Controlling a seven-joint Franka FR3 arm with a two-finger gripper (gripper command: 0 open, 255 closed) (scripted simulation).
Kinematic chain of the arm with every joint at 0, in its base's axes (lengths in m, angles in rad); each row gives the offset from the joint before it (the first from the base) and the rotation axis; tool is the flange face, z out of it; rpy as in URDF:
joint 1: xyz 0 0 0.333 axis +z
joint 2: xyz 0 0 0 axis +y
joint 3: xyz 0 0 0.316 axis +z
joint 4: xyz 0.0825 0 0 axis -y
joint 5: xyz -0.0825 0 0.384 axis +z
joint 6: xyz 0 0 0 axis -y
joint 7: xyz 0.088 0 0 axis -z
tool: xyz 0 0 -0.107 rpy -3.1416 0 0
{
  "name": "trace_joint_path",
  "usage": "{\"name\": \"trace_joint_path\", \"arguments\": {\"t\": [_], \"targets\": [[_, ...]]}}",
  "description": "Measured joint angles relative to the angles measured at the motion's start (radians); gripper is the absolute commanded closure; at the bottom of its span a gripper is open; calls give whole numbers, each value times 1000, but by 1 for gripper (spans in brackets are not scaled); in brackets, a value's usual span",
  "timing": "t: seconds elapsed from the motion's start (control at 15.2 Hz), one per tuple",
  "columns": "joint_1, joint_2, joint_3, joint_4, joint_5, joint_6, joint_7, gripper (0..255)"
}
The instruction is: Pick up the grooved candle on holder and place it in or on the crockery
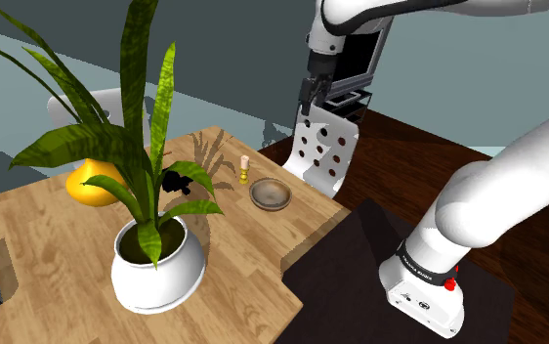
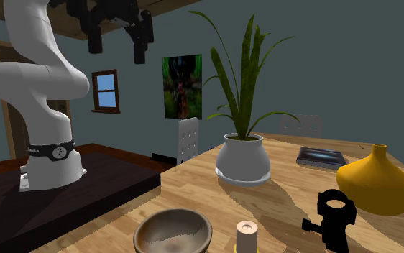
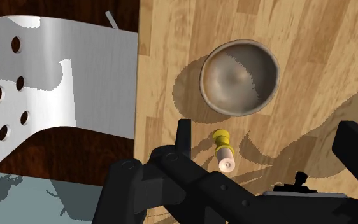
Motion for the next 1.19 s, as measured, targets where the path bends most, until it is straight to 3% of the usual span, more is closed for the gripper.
{"name": "trace_joint_path", "arguments": {"t": [0.59, 1.19], "targets": [[19, 343, 11, 164, 19, 121, -16, 0], [30, 703, 27, 429, 31, 159, -31, 0]]}}
